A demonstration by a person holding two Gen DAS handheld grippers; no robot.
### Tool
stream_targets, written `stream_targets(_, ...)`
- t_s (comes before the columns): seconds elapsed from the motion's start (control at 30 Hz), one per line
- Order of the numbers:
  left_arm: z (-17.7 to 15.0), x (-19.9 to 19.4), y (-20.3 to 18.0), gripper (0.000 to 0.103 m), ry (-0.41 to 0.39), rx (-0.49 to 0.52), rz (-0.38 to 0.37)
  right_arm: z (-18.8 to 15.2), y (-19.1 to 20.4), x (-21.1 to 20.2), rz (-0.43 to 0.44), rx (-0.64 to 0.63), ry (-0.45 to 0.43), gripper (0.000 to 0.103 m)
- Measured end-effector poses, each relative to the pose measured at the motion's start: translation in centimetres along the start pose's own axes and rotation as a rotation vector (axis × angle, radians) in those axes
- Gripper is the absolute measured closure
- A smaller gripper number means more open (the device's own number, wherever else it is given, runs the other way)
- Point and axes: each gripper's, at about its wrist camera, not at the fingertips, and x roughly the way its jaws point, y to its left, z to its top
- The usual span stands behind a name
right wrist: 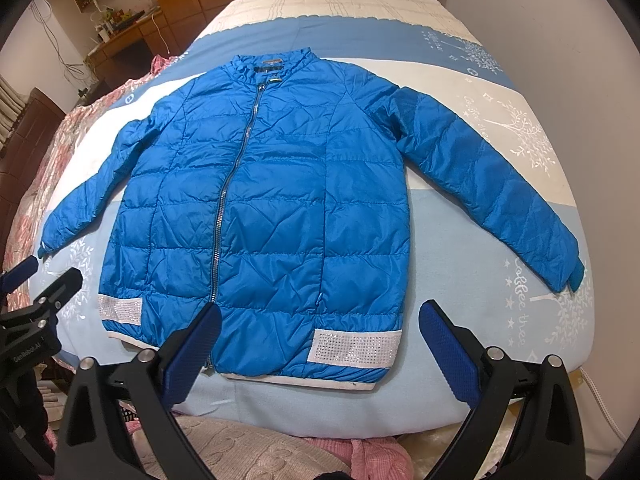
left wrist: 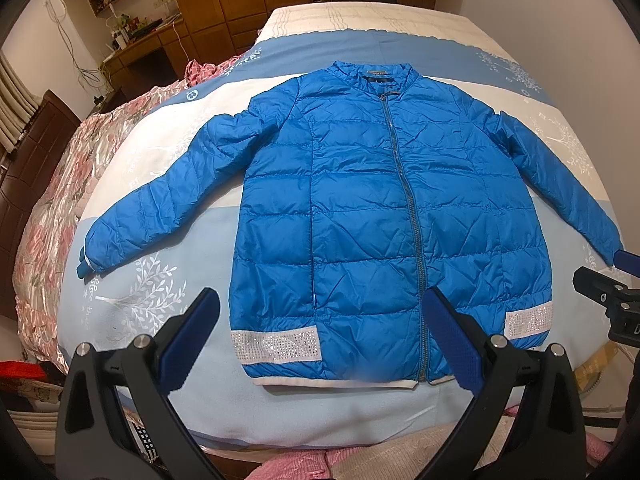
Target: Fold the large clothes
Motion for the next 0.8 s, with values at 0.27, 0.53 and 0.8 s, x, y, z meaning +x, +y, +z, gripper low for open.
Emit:
stream_targets(0.27, 0.0, 0.0, 0.01, 0.003, -0.001, 0.001, 0.0, -0.02, 0.04, 0.08, 0.0, 0.0, 0.001, 0.004)
stream_targets(0.53, 0.01, -0.03, 0.04, 0.003, -0.001, 0.0, 0.0, -0.07, 0.07, 0.12, 0.001, 0.001, 0.001, 0.004)
stream_targets(0.8, -0.03, -0.03, 0.02, 0.003, -0.001, 0.0, 0.001, -0.1, 0.06, 0.14, 0.001, 0.001, 0.001, 0.004)
